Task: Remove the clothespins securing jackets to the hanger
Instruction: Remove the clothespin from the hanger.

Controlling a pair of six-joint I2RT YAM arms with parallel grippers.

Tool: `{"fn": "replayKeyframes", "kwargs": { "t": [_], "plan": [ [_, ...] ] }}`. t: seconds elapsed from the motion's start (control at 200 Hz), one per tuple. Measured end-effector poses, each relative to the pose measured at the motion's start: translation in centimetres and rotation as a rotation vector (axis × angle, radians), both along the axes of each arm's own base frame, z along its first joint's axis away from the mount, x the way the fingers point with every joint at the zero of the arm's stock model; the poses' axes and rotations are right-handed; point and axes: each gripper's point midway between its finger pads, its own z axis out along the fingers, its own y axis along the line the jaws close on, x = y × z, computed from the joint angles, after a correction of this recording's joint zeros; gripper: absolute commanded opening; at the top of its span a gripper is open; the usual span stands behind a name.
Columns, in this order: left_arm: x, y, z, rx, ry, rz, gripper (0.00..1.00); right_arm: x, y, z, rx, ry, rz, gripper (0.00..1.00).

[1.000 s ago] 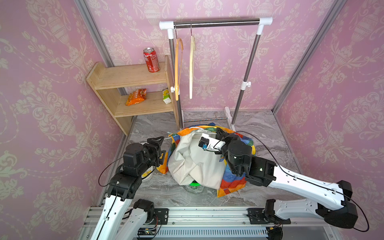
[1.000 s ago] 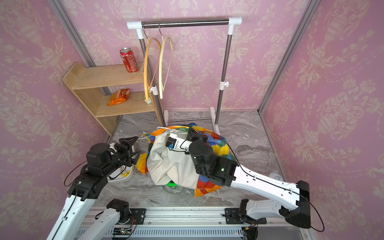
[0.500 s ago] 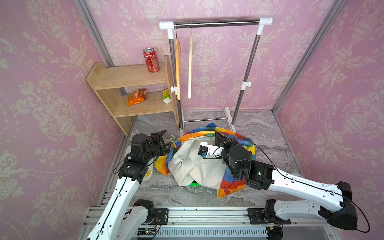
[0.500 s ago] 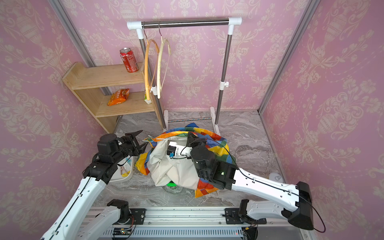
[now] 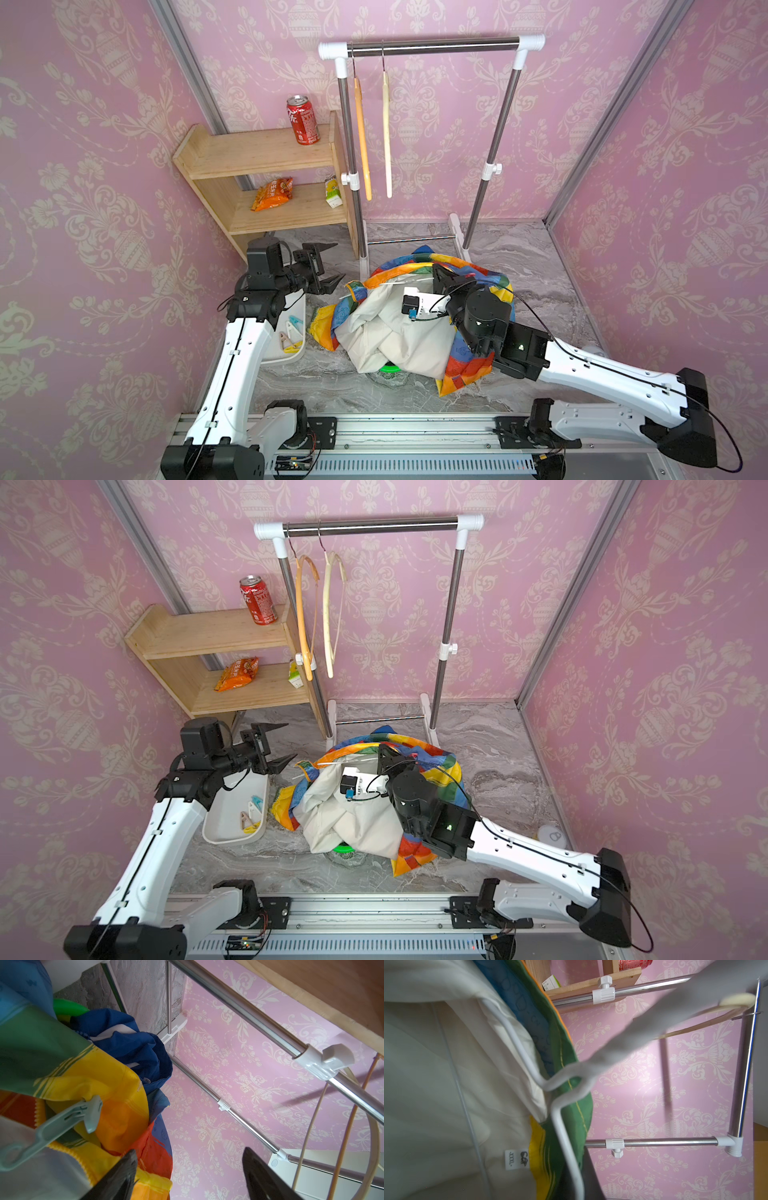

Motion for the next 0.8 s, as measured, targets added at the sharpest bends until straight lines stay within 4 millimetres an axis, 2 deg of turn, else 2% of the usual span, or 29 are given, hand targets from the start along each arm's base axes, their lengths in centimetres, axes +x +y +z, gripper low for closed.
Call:
{"fn": "replayKeyframes", "kwargs": {
  "t": [0.12,0.465,0.56,0.8],
  "plan": [
    [-1.2,-0.5,0.1,0.001,0.009,-0.072,0.80,0.3,-0.4,0.2,-0.003,-0.017,-0.010,0.00],
    [-6.9,-1.7,-3.7,-0.007,0.193,-0.177,0.79,0.4,-0.6,0.6,-0.031,-0.045,-0.008,0.00],
    [-7.0,-1.7,-4.6,-0.001,0.223,-0.187,0.78,0.4,-0.6,0.6,-0.038,-0.047,-0.007,0.00],
    [-4.9,-1.6,-7.7,0.015,0.305,-0.222,0.79,0.4,-0.6,0.5,-0.044,-0.047,-0.005,0.00]
  ]
}}
